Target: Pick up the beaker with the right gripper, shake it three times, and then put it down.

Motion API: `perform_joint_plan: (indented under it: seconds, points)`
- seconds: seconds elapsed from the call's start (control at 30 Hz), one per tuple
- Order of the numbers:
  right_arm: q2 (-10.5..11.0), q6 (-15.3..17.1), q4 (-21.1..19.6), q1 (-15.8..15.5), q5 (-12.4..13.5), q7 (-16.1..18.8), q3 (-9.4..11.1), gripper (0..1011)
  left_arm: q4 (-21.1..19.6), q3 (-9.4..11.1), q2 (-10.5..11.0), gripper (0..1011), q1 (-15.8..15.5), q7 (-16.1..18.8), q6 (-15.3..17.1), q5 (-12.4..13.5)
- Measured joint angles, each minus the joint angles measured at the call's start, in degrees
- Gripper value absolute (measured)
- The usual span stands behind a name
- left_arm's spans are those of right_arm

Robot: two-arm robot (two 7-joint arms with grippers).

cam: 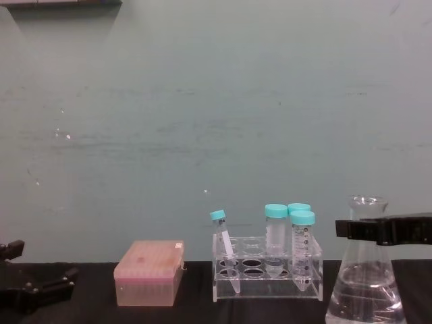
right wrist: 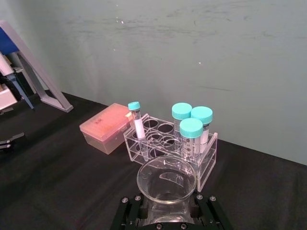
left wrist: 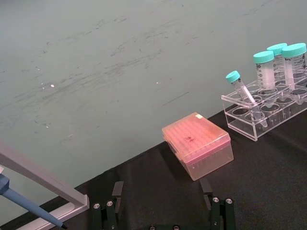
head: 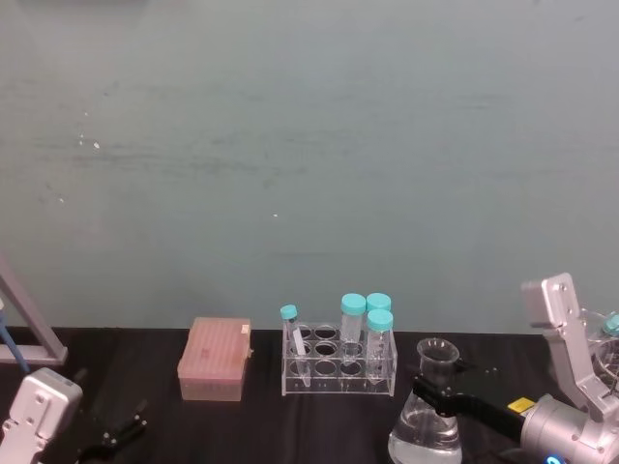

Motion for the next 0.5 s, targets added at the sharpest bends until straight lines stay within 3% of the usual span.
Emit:
perform_joint_plan:
  seconds: [0.5]
  points:
    - [-0.5,0.3,1.4,0.8,-0.6,-0.2,-0.8,452,0.0,0.0,0.0,1000,0.0,0.0,0.0,0.0]
